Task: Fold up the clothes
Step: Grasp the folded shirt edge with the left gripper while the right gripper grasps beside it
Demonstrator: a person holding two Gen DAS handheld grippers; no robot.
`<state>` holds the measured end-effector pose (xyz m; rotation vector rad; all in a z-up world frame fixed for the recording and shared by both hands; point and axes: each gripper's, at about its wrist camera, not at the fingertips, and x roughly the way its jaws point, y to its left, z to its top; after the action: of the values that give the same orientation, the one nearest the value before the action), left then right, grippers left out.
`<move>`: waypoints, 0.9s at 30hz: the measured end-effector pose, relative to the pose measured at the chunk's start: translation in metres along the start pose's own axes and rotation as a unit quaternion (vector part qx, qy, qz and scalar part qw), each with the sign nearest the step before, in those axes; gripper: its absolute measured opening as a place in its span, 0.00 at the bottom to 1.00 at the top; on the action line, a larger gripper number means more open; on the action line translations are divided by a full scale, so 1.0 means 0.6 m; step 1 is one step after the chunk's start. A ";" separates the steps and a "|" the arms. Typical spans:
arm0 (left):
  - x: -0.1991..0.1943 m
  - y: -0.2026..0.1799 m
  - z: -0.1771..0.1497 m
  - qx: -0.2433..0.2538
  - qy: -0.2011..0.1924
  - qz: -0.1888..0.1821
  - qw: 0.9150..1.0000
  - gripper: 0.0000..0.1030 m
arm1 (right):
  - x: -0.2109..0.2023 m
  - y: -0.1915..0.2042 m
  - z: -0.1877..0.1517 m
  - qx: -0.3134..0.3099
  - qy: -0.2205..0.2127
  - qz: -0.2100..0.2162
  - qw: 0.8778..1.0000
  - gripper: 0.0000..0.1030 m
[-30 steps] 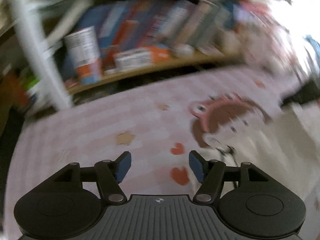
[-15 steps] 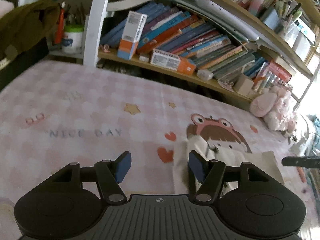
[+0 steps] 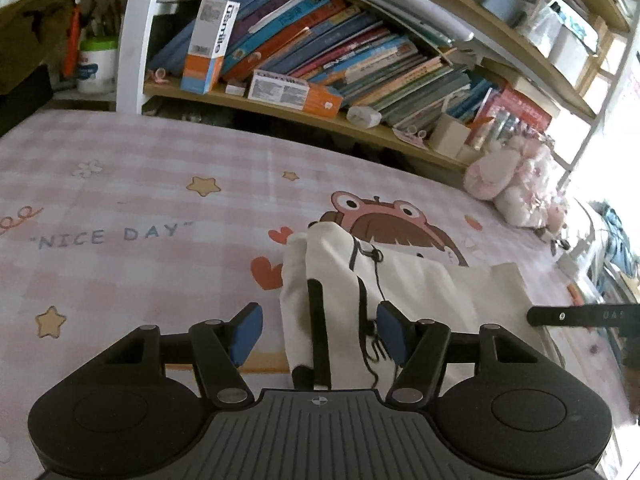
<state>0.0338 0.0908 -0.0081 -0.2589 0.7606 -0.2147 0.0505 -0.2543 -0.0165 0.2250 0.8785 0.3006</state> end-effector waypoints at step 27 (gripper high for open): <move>0.001 0.064 -0.001 -0.172 -0.005 -0.038 0.984 0.41 | 0.036 -0.033 -0.003 0.069 0.020 0.016 0.997 0.25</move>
<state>0.0375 0.1267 -0.0208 -0.6175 0.7768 -0.1528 0.0654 -0.2653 -0.0391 0.3631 0.9377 0.2747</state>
